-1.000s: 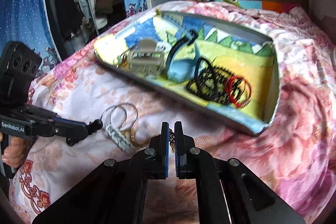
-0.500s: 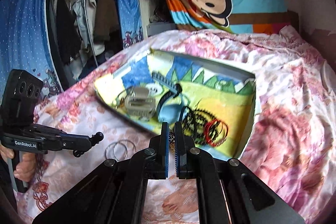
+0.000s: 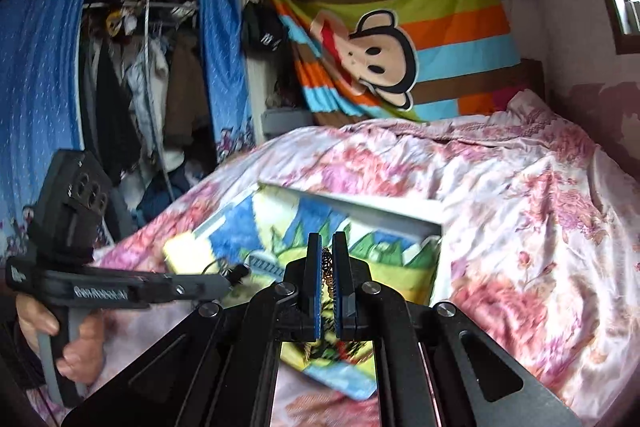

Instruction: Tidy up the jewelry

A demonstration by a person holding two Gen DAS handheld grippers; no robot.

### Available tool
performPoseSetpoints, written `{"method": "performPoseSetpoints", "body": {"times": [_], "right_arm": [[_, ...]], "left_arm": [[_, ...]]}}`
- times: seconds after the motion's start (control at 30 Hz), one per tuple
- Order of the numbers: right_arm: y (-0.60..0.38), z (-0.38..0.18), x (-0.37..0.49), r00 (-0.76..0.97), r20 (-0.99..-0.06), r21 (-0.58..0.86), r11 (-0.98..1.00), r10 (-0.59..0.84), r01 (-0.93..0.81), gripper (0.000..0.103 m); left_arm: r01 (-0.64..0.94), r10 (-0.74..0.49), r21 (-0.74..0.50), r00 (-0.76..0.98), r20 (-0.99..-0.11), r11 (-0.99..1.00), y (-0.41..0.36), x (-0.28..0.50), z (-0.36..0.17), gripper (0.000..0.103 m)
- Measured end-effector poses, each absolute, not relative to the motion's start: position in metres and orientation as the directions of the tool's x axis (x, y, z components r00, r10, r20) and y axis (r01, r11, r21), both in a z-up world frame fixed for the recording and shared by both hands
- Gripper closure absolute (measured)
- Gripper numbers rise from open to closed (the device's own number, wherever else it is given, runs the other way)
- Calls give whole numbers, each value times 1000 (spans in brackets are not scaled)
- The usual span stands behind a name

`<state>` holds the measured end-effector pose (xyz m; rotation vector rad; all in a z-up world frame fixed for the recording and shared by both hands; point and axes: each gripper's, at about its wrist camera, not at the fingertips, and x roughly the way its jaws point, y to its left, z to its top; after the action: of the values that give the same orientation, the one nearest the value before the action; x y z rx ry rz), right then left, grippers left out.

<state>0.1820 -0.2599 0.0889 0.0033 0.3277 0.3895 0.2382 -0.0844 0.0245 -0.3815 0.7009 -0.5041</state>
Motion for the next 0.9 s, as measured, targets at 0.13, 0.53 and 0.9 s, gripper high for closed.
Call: {"method": "performPoseSetpoints", "body": {"times": [0.13,0.53,0.9], "right_arm": [[-272,81,197,871,-328,100,931,365,-352,98],[-285,-5,247,743,-545,249,921,388,-299,98],[-288,-24,254,706,-626,237,943,331,-232,98]], "left_arm": [[324,-574,-495,632,-521,806,-106,258,19,97],[155,-564,-591,556,-610,792,-120,298,-44,97],[104,-530,-573,539,-654,813,-118,301,-52,96]]}}
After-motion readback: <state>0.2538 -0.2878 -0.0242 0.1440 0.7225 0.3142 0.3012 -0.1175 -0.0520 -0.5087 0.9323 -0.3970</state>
